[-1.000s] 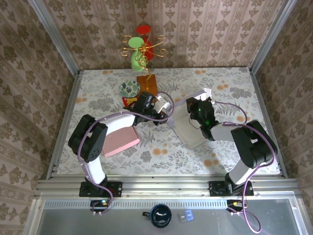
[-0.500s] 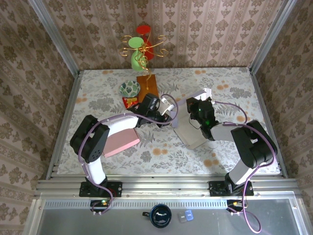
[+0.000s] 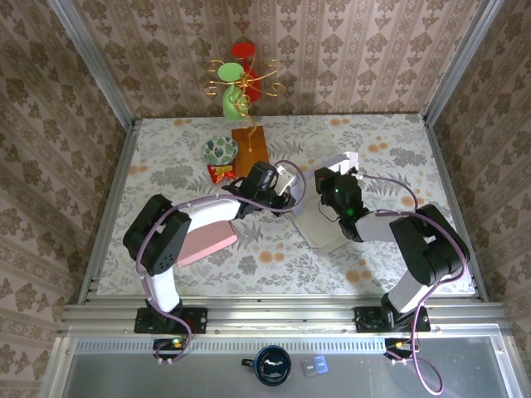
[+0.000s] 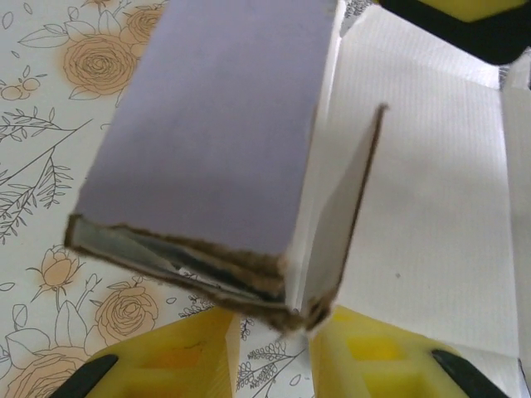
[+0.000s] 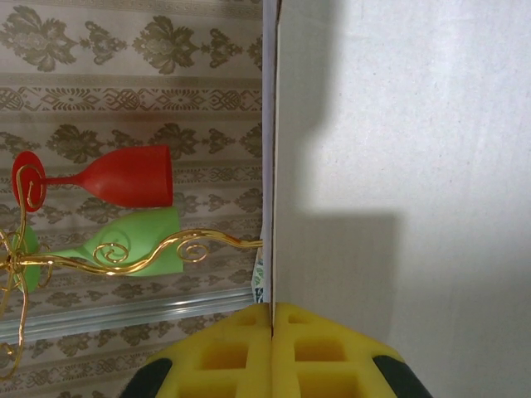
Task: Fold the paper box
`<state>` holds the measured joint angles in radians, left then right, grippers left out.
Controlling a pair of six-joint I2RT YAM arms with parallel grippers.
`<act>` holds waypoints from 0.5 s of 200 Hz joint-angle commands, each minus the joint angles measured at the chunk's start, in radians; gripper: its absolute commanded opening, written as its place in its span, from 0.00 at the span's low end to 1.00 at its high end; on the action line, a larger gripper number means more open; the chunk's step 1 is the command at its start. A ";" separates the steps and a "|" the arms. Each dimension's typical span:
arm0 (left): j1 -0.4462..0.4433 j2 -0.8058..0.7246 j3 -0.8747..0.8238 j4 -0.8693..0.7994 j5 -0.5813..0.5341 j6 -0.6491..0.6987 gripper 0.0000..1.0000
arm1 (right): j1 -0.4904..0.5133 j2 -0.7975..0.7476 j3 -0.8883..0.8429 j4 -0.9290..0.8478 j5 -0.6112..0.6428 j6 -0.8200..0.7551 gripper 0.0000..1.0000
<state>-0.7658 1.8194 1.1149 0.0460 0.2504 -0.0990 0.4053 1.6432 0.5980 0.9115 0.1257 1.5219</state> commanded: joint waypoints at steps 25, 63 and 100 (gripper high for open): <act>-0.022 0.020 0.001 0.028 -0.104 -0.058 0.28 | 0.043 0.020 -0.056 0.068 0.102 0.023 0.00; -0.050 0.033 0.014 -0.002 -0.205 -0.100 0.28 | 0.057 0.018 -0.053 0.058 0.118 0.039 0.00; -0.071 0.040 0.000 0.019 -0.298 -0.174 0.30 | 0.061 0.011 -0.055 0.054 0.124 0.055 0.00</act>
<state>-0.8303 1.8240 1.1149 0.0540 0.0612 -0.2024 0.4477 1.6470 0.5613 0.9787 0.2329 1.5631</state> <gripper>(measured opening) 0.300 0.065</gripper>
